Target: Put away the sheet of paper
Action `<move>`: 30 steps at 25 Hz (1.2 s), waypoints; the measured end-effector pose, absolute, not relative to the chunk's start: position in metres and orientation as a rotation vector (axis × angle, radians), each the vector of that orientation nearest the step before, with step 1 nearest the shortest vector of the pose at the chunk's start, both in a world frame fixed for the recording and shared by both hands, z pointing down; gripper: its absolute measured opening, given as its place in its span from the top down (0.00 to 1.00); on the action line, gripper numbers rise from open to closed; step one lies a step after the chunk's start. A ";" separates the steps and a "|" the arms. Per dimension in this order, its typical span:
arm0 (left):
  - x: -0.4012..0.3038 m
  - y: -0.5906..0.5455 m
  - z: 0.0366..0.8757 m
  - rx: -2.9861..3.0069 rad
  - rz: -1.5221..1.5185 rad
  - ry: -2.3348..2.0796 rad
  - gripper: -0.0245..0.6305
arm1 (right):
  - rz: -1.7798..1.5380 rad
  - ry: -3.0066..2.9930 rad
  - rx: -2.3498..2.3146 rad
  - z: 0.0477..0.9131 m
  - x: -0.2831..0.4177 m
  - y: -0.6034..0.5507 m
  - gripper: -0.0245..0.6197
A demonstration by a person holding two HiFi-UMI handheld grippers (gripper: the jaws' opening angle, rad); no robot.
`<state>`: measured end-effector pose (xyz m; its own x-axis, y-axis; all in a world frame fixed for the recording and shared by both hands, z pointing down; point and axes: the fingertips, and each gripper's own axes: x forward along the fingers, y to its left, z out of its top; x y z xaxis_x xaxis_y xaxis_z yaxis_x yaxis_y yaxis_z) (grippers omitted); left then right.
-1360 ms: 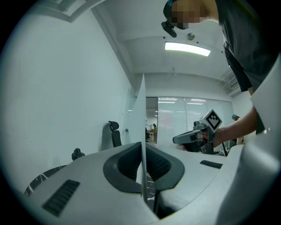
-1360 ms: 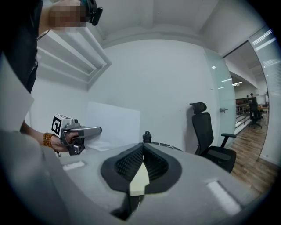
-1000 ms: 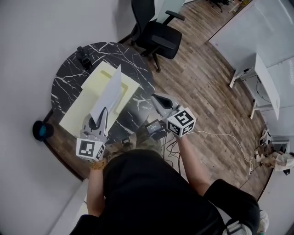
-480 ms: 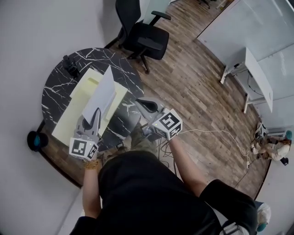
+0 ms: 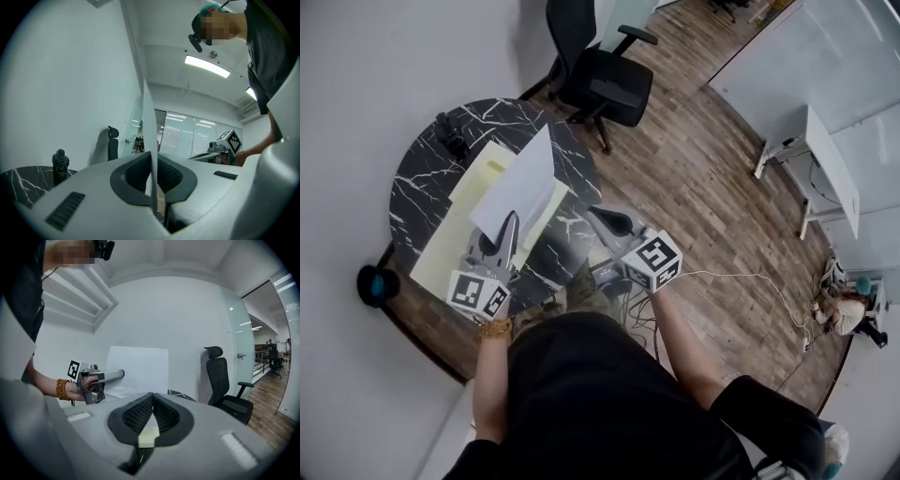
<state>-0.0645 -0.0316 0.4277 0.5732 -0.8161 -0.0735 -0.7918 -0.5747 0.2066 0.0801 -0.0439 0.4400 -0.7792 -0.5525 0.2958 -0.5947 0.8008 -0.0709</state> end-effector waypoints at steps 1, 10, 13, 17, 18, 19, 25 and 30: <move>-0.062 -0.032 0.427 2.656 -0.242 -1.351 0.95 | 0.241 -2.727 0.906 0.439 0.083 -0.046 0.96; -0.064 -0.051 0.445 2.518 -0.474 -1.105 0.95 | 0.247 -2.694 0.953 0.441 0.081 -0.066 0.96; -0.059 -0.062 0.446 2.494 -0.542 -1.033 0.95 | 0.240 -2.671 0.964 0.441 0.087 -0.073 0.96; -0.072 -0.083 0.481 2.390 -0.451 -1.183 0.95 | 0.264 -2.635 0.989 0.451 0.101 -0.080 0.96; -0.077 -0.087 0.493 2.376 -0.402 -1.232 0.95 | 0.269 -2.631 0.996 0.451 0.104 -0.083 0.96; -0.082 -0.091 0.506 2.366 -0.344 -1.279 0.95 | 0.270 -2.630 1.000 0.451 0.106 -0.086 0.96; -0.125 -0.108 0.576 2.208 -0.170 -1.477 0.95 | 0.271 -2.625 0.961 0.455 0.102 -0.097 0.96; -0.152 -0.117 0.607 2.064 -0.183 -1.545 0.95 | 0.286 -2.610 0.966 0.459 0.109 -0.106 0.96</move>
<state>-0.1518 -0.1168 0.6070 0.3300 -0.9200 0.2112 -0.8452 -0.1884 0.5001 0.1091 -0.1058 0.4587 -0.7103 -0.5908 0.3828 -0.6596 0.7485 -0.0687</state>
